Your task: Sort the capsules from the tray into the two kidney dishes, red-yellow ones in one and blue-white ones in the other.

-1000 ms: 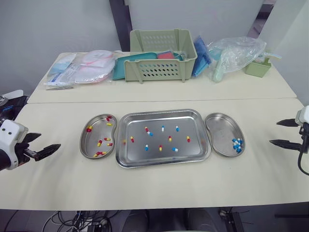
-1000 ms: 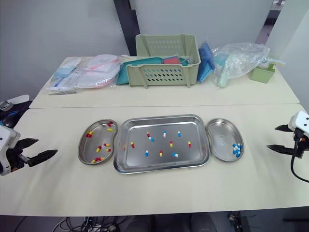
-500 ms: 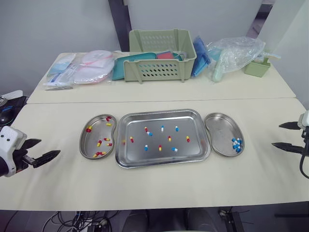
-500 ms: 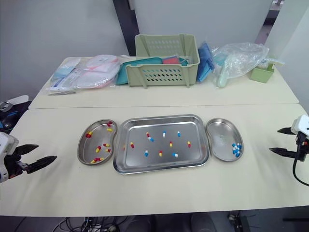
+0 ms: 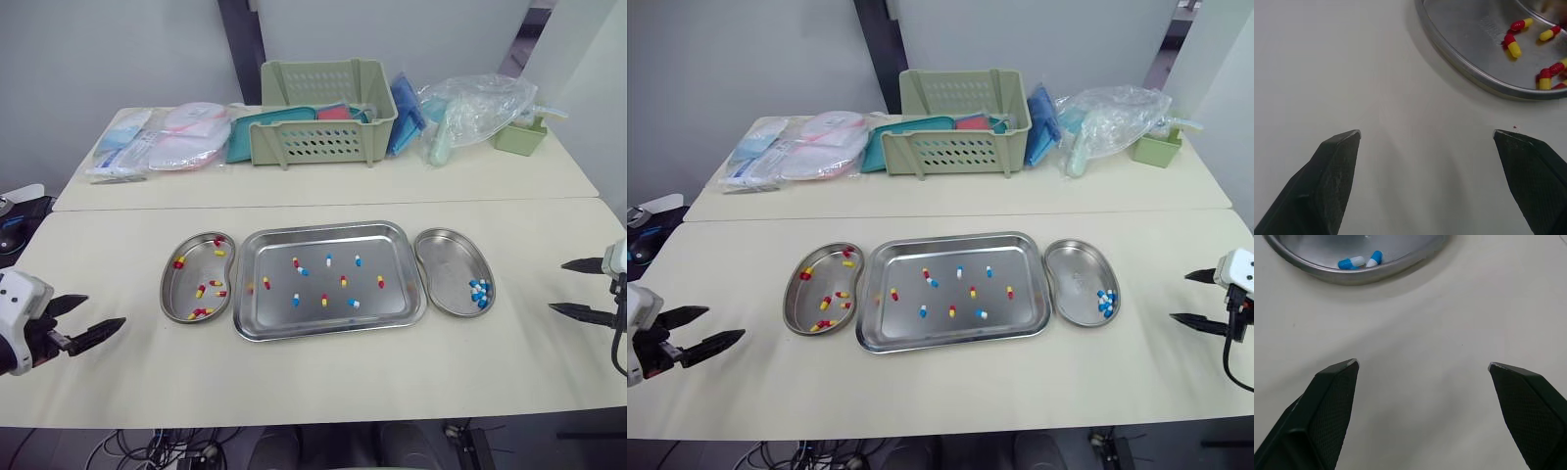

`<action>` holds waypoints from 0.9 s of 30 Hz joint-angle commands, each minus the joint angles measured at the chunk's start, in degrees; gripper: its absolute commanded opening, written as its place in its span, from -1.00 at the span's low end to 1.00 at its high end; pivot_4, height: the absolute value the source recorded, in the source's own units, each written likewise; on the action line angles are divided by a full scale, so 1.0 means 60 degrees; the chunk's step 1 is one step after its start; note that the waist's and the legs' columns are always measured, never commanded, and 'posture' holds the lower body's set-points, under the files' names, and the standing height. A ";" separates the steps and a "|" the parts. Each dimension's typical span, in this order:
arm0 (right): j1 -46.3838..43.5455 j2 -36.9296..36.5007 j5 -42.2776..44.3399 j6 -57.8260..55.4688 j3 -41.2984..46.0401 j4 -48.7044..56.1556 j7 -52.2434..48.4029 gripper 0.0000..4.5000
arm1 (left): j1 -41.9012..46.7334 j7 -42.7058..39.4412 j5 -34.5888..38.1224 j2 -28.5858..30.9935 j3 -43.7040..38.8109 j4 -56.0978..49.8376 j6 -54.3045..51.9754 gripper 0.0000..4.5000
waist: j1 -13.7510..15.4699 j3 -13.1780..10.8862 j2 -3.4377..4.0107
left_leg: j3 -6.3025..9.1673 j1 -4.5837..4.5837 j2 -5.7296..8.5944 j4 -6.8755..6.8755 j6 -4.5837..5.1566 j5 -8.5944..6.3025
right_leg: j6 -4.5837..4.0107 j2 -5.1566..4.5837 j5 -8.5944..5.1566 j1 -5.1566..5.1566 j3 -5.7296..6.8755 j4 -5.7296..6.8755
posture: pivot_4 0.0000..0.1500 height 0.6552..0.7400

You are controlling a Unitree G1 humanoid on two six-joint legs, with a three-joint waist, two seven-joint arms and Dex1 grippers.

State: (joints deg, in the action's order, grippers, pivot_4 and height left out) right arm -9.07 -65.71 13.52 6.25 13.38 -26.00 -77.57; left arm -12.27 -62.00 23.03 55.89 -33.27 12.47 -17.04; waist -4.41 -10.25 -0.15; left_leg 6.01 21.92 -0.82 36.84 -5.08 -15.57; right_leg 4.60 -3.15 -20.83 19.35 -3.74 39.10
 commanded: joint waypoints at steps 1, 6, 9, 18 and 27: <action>0.1426 0.0064 0.0766 -0.0416 0.1241 0.2505 0.0105 0.99 | -0.0737 0.0085 0.0467 -0.0375 -0.0694 -0.1221 -0.0421 1.00 | 0.0029 0.0002 -0.0002 | 0.0003 0.0007 0.0000 -0.0001 0.0000 0.0000 | 0.0000 -0.0001 0.0000 0.0001 0.0002 -0.0001 | 1.00 1.00; 0.3237 0.1217 0.1839 -0.1475 0.2276 0.6413 0.1063 0.99 | -0.2089 0.0441 0.0831 -0.1334 -0.1298 -0.2716 -0.0831 1.00 | 0.0074 0.0001 -0.0017 | 0.0000 -0.0005 -0.0005 0.0007 0.0008 -0.0005 | 0.0001 0.0001 0.0000 -0.0014 -0.0003 -0.0001 | 1.00 1.00; 0.3710 0.2049 0.2206 -0.1961 0.1835 0.8268 0.1888 0.99 | -0.2563 0.0999 0.1182 -0.2088 -0.1604 -0.3567 -0.1162 1.00 | 0.0170 0.0010 -0.0036 | 0.0002 -0.0007 -0.0006 0.0009 0.0007 -0.0007 | 0.0001 0.0001 0.0000 -0.0026 0.0001 -0.0006 | 1.00 1.00; 0.2939 0.4313 0.1574 -0.2546 -0.1307 0.9619 0.3799 0.99 | -0.4047 0.1644 0.1114 -0.3245 -0.1889 -0.5134 -0.0931 1.00 | 0.0298 0.0074 -0.0159 | 0.0014 -0.0007 -0.0006 0.0014 0.0005 -0.0007 | 0.0000 -0.0001 0.0000 -0.0031 0.0013 -0.0015 | 1.00 1.00; 0.2846 0.4601 0.1229 -0.2025 -0.2451 0.9084 0.3462 0.99 | -0.4517 0.1811 0.1285 -0.3510 -0.2321 -0.5600 -0.0857 1.00 | 0.0428 0.0084 -0.0175 | 0.0019 -0.0012 -0.0005 0.0010 0.0006 -0.0008 | -0.0002 0.0000 0.0000 -0.0035 0.0019 -0.0021 | 1.00 1.00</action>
State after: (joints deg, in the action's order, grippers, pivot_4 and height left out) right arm 8.20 -38.15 21.07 -7.36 -0.79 27.72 -56.27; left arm -38.57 -51.07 29.44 34.74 -44.82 -19.82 -23.22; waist -1.84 -9.74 -1.20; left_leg 6.12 21.84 -0.85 36.90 -5.04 -15.62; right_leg 4.59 -3.15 -20.83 19.14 -3.62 38.98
